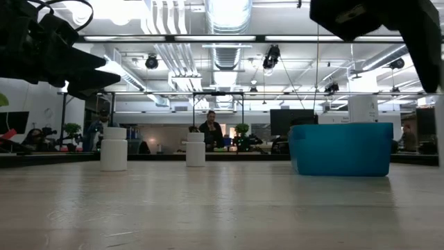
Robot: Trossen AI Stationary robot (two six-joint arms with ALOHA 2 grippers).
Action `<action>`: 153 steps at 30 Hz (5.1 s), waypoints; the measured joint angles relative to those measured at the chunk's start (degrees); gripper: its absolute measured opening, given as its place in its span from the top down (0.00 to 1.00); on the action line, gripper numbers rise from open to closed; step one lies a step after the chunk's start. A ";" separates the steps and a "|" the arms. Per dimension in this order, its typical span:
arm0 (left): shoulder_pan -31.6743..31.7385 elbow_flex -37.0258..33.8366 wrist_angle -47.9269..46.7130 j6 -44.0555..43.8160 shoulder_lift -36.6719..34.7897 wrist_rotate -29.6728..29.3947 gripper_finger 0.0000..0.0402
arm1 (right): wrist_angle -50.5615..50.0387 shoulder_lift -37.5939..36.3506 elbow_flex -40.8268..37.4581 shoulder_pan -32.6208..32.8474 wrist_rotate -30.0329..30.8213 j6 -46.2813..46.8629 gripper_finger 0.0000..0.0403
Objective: Pick and place pill bottles into a basket
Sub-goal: Put the white medicine bottle into the blue bin
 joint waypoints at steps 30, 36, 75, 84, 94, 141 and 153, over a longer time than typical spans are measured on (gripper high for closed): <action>-0.04 0.00 0.01 0.00 0.13 -0.02 0.32 | -9.28 -12.50 0.02 -7.76 5.58 -2.50 0.64; -0.04 0.00 0.01 0.00 0.28 -0.02 0.32 | -10.12 -13.50 0.02 -10.44 7.02 -5.03 0.64; 0.00 0.00 0.01 0.00 0.36 -0.02 0.32 | -9.59 -15.24 -5.82 -22.86 6.87 -12.70 0.64; -0.01 0.00 -0.01 0.00 0.35 0.01 0.32 | -3.90 -22.84 -13.88 -26.57 6.87 -12.85 0.64; -0.04 0.00 0.01 0.00 0.36 -0.01 0.32 | -2.25 -25.02 -17.22 -27.03 6.83 -11.19 0.64; 0.00 0.00 0.01 0.00 0.37 0.00 0.32 | 12.38 -16.90 -27.83 -30.84 1.04 -14.05 0.51; -0.01 0.00 0.01 0.00 0.37 0.01 0.32 | 10.44 -18.41 -24.37 -30.77 1.01 -14.05 0.49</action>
